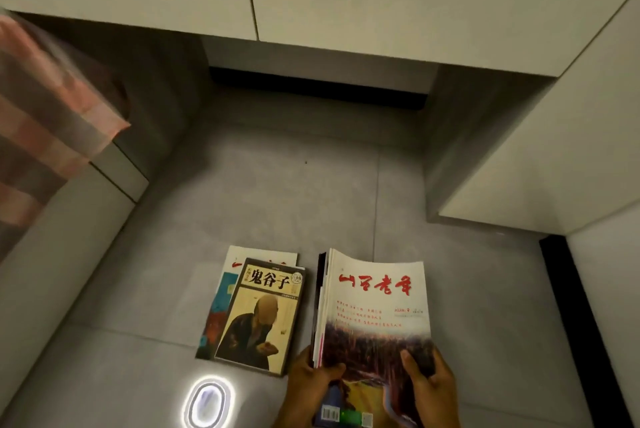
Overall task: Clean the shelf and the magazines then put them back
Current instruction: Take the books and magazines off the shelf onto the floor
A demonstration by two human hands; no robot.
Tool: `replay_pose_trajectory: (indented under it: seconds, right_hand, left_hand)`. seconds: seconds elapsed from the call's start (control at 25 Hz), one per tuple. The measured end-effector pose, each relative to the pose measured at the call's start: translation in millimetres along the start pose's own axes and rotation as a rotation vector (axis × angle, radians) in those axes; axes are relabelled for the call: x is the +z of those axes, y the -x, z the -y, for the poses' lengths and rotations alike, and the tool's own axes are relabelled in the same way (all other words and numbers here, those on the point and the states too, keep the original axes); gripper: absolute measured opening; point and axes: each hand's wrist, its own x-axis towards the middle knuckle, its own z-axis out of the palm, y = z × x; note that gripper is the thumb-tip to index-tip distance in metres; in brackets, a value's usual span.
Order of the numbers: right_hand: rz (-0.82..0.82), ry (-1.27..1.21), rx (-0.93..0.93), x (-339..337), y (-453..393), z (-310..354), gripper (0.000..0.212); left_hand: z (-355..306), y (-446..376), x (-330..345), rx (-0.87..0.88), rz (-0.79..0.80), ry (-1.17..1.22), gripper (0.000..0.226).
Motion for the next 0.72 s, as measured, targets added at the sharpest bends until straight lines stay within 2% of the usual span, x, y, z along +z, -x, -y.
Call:
replay_pose_trajectory:
  seconds: [0.16,0.32,0.4,0.52,0.64,0.72]
  right_hand:
    - [-0.010,-0.049,0.011,48,-77,-69,0.042]
    - [0.032,-0.034,0.014,75,-129,-113,0.043]
    - [0.057,-0.014,0.046,82,-146,-121,0.042]
    - [0.070,-0.027,0.116,89,-153,-128,0.041]
    - [0.117,-0.095,0.232,81,-159,-136,0.055]
    - [0.187,-0.105,0.247,79,-163,-136,0.055]
  left_hand:
    - [34,-105,18,0.061,-0.017,-0.177,0.043]
    - [62,-159,31,0.082,-0.074,-0.285,0.039]
    - [81,-179,35,0.072,-0.043,-0.320,0.053]
    - [121,-234,35,0.051,-0.010,-0.379,0.096]
    - [119,-235,42,0.008,-0.040,-0.398,0.102]
    - [115,-228,45,0.011,-0.058,-0.396,0.102]
